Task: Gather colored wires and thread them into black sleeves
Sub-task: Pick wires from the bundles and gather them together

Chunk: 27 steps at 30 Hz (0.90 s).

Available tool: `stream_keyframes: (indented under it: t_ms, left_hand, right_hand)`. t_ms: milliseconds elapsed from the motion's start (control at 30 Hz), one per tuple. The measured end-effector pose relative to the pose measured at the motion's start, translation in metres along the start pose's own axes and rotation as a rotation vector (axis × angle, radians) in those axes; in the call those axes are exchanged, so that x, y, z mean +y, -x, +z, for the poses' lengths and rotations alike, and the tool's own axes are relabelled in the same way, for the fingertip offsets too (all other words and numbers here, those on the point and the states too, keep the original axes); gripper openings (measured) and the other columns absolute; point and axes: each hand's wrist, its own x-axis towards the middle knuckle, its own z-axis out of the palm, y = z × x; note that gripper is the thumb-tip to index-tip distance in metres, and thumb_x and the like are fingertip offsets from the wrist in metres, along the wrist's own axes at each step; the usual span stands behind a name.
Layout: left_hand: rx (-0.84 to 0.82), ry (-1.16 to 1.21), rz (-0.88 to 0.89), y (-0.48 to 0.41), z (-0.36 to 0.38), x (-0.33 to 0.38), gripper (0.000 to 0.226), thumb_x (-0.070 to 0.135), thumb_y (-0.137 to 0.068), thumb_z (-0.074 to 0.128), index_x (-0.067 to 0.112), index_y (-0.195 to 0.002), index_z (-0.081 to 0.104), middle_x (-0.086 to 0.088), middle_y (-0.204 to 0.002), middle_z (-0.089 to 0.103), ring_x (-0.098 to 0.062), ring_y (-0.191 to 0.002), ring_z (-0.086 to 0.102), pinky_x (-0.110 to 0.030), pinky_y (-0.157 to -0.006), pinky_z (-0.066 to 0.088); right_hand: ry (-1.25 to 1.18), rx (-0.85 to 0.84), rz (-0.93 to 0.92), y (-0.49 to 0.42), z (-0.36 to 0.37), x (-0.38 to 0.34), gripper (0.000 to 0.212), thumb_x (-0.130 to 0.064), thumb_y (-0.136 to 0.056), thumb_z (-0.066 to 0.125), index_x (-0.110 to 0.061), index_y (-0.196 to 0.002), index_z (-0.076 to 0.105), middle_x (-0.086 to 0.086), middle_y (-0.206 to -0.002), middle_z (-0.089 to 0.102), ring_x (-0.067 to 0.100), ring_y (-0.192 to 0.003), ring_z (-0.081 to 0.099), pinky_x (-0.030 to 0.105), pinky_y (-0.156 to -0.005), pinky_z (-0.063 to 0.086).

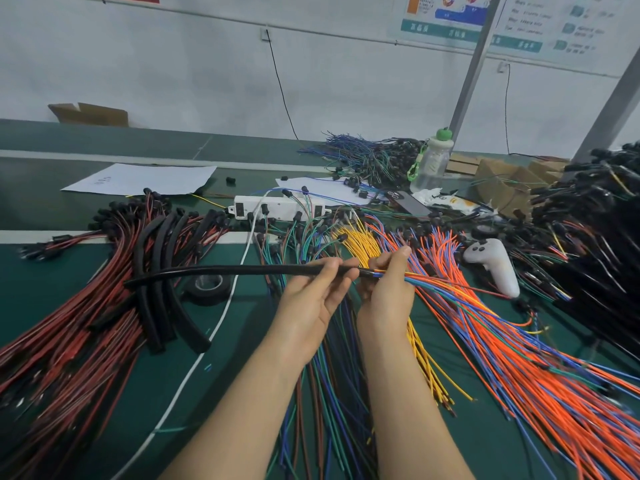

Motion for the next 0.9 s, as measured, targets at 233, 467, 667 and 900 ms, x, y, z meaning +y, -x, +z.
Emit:
stream_keyframes:
  t_ms: [233,467,667,900]
  left_hand:
    - [0.122,0.012,0.191,-0.004,-0.007,0.016,0.018,0.004,-0.095,0.047,0.001,-0.083,0.060,-0.008,-0.077,0.073,-0.008,-0.067,0.068,-0.012,-0.063,0.053]
    - [0.093,-0.112,0.157,-0.006,-0.011,0.015,0.018,0.009,-0.095,0.047,0.001,-0.089,0.063,-0.005,-0.082,0.074,-0.006,-0.068,0.068,-0.012,-0.061,0.053]
    - [0.037,-0.132,0.131,-0.003,-0.003,0.003,0.022,0.007,-0.096,0.045,0.001,-0.086,0.064,-0.005,-0.081,0.074,-0.006,-0.069,0.068,-0.012,-0.062,0.052]
    - [0.094,-0.088,0.193,-0.005,-0.011,0.019,0.022,0.010,-0.096,0.046,0.002,-0.084,0.063,-0.006,-0.083,0.073,-0.006,-0.068,0.067,-0.012,-0.062,0.052]
  right_hand:
    - [-0.457,-0.130,0.193,-0.001,-0.008,-0.012,0.030,-0.037,-0.098,0.047,-0.020,-0.074,0.050,-0.007,-0.056,0.043,0.003,-0.032,0.024,0.014,-0.032,0.019]
    - [-0.467,-0.043,0.209,-0.004,-0.007,-0.009,0.046,-0.035,-0.103,0.037,-0.015,-0.062,0.034,-0.002,-0.050,0.039,0.005,-0.029,0.023,0.014,-0.029,0.019]
    - [-0.297,-0.065,0.245,0.002,0.002,0.000,0.040,-0.039,-0.097,0.049,-0.016,-0.064,0.044,-0.003,-0.056,0.048,0.004,-0.032,0.027,0.014,-0.032,0.019]
    - [-0.515,-0.002,0.271,-0.006,-0.013,-0.010,0.043,-0.039,-0.100,0.044,-0.017,-0.063,0.036,-0.002,-0.057,0.042,0.007,-0.030,0.022,0.016,-0.030,0.019]
